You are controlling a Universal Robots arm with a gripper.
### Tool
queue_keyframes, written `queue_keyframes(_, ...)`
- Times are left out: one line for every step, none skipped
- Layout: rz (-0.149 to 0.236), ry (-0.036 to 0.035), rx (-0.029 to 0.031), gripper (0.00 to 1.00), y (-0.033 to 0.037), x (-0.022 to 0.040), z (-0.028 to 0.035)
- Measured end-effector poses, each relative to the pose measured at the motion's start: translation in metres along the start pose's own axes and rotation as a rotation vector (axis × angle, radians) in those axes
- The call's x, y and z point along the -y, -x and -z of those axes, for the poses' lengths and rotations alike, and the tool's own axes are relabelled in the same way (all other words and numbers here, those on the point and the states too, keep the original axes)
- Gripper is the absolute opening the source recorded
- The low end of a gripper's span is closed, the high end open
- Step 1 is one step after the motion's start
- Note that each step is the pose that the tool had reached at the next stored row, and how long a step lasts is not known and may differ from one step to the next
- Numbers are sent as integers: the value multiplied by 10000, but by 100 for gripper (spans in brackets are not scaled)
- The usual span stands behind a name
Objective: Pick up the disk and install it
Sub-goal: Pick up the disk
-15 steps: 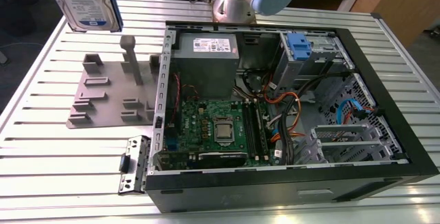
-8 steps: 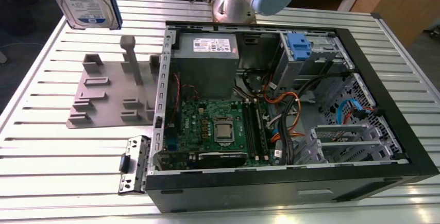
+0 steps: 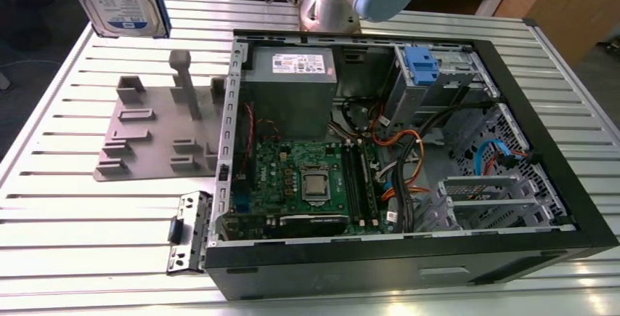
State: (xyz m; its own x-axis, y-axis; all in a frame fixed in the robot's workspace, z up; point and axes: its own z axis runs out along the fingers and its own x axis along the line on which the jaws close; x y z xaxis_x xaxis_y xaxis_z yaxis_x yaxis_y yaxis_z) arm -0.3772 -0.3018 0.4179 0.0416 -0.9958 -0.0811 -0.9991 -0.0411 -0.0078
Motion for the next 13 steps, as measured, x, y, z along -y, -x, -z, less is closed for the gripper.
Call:
queue_keyframes(0,0,1,36,1,0,8)
queue_keyframes(0,0,1,36,1,0,17)
queue_keyframes(0,0,1,36,2,0,25)
queue_keyframes(0,-1,2,36,3,0,33)
queue_keyframes(0,0,3,36,3,0,41)
queue_keyframes(0,-1,4,36,4,0,49)
queue_keyframes(0,-1,5,36,5,0,58)
queue_keyframes(0,-1,6,36,6,0,67)
queue_keyframes(0,-1,6,36,6,1,76)
queue_keyframes(-1,0,7,36,7,1,85)
queue_keyframes(0,-1,8,36,8,1,95)
queue_keyframes(0,-1,8,36,9,1,104)
queue_keyframes(0,-1,8,36,9,1,113)
